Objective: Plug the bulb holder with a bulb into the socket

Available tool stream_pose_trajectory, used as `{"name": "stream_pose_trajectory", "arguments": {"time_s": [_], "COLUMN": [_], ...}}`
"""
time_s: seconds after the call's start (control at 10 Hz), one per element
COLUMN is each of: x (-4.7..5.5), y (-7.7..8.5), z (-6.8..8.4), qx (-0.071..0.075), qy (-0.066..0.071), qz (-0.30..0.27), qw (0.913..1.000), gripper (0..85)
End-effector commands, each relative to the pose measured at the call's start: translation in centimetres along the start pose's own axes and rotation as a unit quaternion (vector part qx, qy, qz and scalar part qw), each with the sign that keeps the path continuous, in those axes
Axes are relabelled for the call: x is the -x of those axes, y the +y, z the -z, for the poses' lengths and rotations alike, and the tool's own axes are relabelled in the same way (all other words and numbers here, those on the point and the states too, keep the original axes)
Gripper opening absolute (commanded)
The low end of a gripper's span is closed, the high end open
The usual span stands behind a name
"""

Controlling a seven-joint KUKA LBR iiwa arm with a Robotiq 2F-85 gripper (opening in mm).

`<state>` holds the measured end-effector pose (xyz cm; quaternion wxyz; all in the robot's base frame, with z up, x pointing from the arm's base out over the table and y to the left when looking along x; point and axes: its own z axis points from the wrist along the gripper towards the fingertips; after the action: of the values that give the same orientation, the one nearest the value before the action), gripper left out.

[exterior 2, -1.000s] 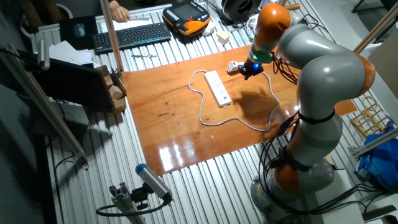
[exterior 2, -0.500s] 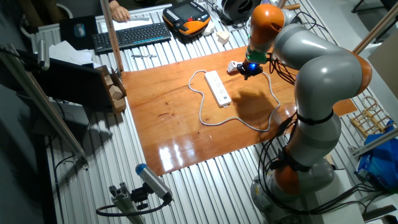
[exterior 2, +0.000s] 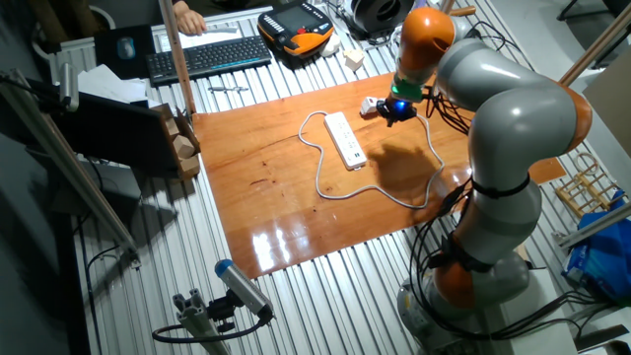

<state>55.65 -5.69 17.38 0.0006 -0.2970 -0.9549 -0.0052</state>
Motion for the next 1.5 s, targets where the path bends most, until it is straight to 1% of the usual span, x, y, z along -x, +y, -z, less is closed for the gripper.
{"name": "stream_pose_trajectory", "arguments": {"time_s": [0.0, 0.2, 0.3, 0.5, 0.6, 0.8, 1.1, 1.2, 1.3, 1.4], "x": [0.4, 1.4, 2.0, 3.7, 4.3, 4.9, 5.8, 6.0, 6.3, 6.5], "y": [0.1, 0.2, 0.2, 0.2, 0.4, 0.6, 1.5, 1.7, 1.7, 1.6], "z": [-0.4, -0.8, -0.9, -1.2, -1.4, -2.5, -3.2, -3.4, -3.4, -3.5], "qx": [-0.001, 0.009, 0.012, 0.014, 0.012, 0.012, 0.005, 0.008, 0.014, 0.023], "qy": [-0.005, -0.002, 0.001, 0.003, 0.005, 0.000, -0.002, 0.000, 0.008, 0.019], "qz": [-0.008, -0.030, -0.040, -0.053, -0.056, -0.059, -0.084, -0.095, -0.104, -0.114], "qw": [1.0000, 0.9995, 0.9991, 0.9985, 0.9984, 0.9982, 0.9965, 0.9955, 0.9945, 0.9931], "gripper": [0.0, 0.0, 0.0, 0.0, 0.0, 0.0, 0.0, 0.0, 0.0, 0.0]}}
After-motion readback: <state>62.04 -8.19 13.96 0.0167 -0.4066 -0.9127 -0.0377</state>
